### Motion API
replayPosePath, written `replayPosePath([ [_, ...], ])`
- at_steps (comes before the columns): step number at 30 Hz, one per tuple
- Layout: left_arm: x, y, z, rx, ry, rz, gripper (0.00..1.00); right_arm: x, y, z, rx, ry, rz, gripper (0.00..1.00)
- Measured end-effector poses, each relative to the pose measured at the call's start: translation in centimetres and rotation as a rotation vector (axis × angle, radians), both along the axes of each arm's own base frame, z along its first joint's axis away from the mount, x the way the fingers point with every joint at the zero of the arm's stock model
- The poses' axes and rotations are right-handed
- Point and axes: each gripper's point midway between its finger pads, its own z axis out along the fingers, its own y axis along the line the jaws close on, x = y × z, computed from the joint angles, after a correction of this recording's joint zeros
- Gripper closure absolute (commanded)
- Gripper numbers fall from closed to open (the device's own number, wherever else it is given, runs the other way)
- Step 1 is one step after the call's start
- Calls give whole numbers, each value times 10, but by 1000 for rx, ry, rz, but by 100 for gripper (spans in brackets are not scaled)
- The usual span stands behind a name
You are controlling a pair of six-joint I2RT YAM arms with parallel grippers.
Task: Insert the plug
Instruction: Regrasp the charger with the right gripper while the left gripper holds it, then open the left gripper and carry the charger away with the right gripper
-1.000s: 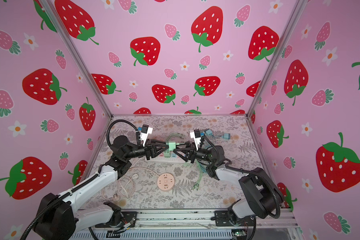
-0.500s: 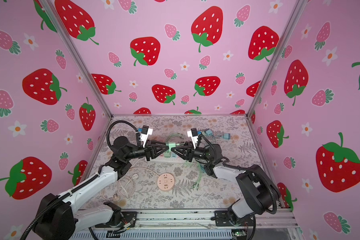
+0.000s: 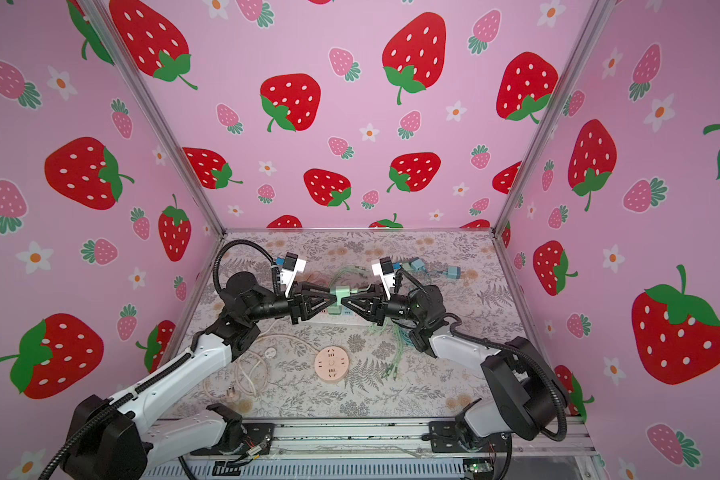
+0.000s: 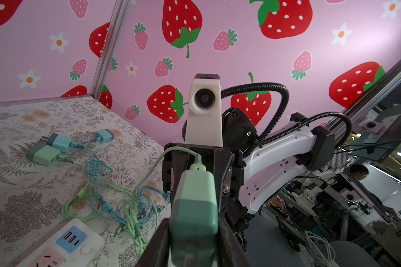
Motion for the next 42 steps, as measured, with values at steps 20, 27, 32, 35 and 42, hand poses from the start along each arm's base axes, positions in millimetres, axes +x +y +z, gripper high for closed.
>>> replayPosePath([
  [20, 24, 70, -11, 124, 76, 413, 35, 89, -39, 45, -270, -166, -360, 94],
  [27, 38, 94, -47, 223, 193, 577, 34, 177, -19, 79, -323, -236, -473, 94],
  [32, 41, 105, -58, 257, 229, 640, 34, 236, 2, 96, -347, -292, -537, 95],
  [35, 42, 109, -63, 269, 244, 666, 34, 259, 11, 101, -353, -316, -562, 94],
  [42, 47, 118, -82, 308, 311, 719, 34, 271, 18, 57, -419, -273, -536, 95],
])
